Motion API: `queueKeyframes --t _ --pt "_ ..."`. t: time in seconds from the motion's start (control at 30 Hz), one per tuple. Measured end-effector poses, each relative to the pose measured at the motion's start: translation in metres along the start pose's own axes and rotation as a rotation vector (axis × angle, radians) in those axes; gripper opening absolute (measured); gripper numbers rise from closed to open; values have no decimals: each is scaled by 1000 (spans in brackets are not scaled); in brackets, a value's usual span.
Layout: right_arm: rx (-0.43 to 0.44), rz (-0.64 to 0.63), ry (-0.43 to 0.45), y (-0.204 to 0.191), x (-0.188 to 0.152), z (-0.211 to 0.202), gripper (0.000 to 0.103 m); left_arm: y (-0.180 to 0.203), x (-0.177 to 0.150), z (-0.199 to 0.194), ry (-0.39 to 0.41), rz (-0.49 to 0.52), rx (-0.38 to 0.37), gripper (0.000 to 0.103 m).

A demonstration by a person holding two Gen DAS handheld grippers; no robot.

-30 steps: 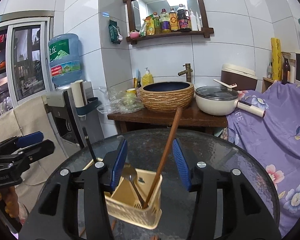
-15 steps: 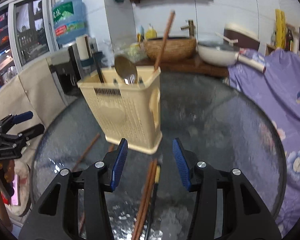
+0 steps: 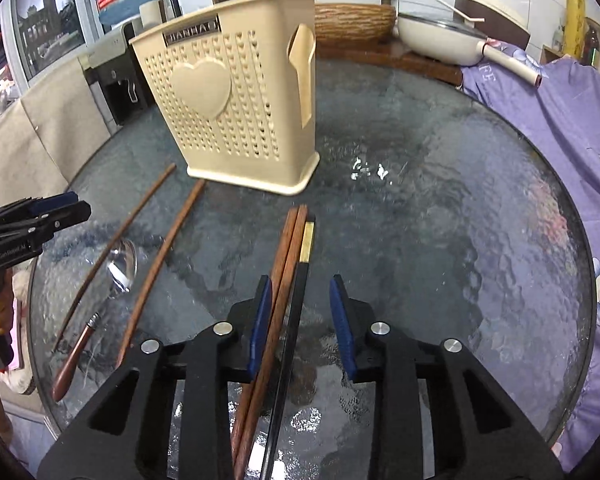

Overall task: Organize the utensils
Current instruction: 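Move both tools back down toward the chopsticks on the table, then close the left gripper on a wooden chopstick while the right gripper grasps a gold-tipped black chopstick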

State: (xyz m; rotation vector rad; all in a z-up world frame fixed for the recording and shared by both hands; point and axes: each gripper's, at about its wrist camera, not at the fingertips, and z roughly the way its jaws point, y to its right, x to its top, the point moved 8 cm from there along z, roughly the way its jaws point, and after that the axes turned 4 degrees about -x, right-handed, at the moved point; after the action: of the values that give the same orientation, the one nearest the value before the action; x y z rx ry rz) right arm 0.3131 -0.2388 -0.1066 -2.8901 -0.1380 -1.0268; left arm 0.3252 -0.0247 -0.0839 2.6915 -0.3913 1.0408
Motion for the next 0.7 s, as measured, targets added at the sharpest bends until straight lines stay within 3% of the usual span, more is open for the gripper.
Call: queueKeyframes --t 0.23,0.7 --pt "-10 -9 -39 -1 -5 8 22 3 -3 11 -25 3 -6 47" --pt "-27 -1 -63 3 2 16 21 8 1 25 -50 17 -19 44"
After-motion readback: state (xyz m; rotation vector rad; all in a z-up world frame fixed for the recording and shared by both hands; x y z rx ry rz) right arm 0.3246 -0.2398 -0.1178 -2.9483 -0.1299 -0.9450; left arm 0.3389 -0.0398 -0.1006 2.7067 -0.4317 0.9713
